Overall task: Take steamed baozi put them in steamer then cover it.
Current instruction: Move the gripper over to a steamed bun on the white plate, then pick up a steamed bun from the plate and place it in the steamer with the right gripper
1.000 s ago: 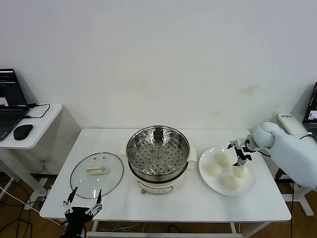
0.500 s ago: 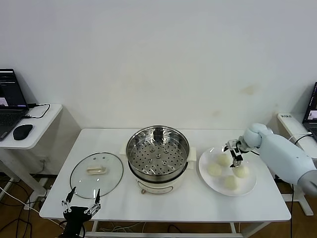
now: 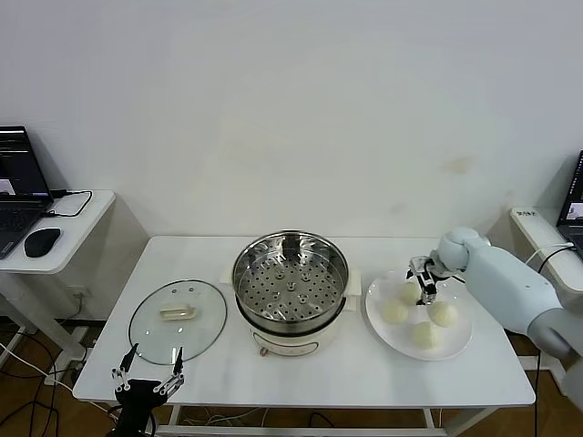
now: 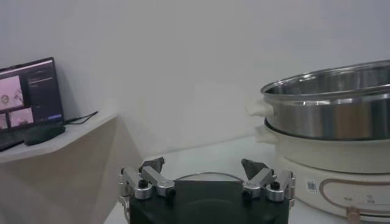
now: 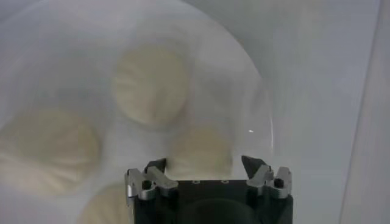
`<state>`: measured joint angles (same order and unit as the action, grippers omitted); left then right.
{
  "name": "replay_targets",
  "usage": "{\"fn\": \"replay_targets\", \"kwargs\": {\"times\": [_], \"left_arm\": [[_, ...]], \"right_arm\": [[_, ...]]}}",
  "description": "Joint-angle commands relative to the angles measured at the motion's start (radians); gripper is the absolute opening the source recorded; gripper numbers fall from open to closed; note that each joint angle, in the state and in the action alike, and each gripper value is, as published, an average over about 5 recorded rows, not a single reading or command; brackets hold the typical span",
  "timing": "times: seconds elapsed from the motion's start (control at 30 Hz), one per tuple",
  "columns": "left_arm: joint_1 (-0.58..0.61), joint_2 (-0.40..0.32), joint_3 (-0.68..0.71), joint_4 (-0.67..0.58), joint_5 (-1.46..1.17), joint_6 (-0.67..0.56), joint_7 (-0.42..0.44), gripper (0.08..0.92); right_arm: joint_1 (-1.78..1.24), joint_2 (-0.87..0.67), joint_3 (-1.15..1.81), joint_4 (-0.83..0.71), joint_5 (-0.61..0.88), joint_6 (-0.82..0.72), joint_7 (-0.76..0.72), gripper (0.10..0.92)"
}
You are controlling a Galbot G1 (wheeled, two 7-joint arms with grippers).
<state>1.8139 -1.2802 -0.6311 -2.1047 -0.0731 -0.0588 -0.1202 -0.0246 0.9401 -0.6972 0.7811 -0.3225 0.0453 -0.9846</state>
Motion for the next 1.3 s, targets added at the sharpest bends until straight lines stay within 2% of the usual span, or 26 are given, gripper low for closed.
{"fn": "replay_targets", "kwargs": {"times": [0.03, 0.23, 0.5, 0.93, 1.1, 1.3], "left_arm": [[0.001, 0.000, -0.001, 0.000, 0.001, 0.000, 0.000, 0.823], [0.003, -0.001, -0.002, -0.005, 0.000, -0.001, 0.000, 0.823], [0.006, 0.002, -0.003, -0.011, -0.002, 0.000, 0.001, 0.823], [-0.005, 0.014, 0.014, -0.013, -0.038, 0.004, 0.003, 0.823], [-0.011, 0.021, 0.015, -0.014, -0.050, 0.004, 0.004, 0.823], [-0.017, 0.031, 0.010, -0.014, -0.069, 0.002, 0.004, 0.823]], "right_arm": [[0.002, 0.014, 0.001, -0.019, -0.004, 0.002, 0.004, 0.667], [0.004, 0.013, -0.003, -0.019, -0.002, -0.002, -0.008, 0.572], [0.028, -0.023, -0.017, 0.033, 0.030, -0.007, -0.014, 0.561], [0.376, -0.194, -0.234, 0.370, 0.348, -0.061, -0.051, 0.576], [0.600, -0.157, -0.384, 0.407, 0.450, -0.054, -0.047, 0.577], [0.716, -0.058, -0.498, 0.439, 0.527, -0.024, 0.001, 0.577]]}}
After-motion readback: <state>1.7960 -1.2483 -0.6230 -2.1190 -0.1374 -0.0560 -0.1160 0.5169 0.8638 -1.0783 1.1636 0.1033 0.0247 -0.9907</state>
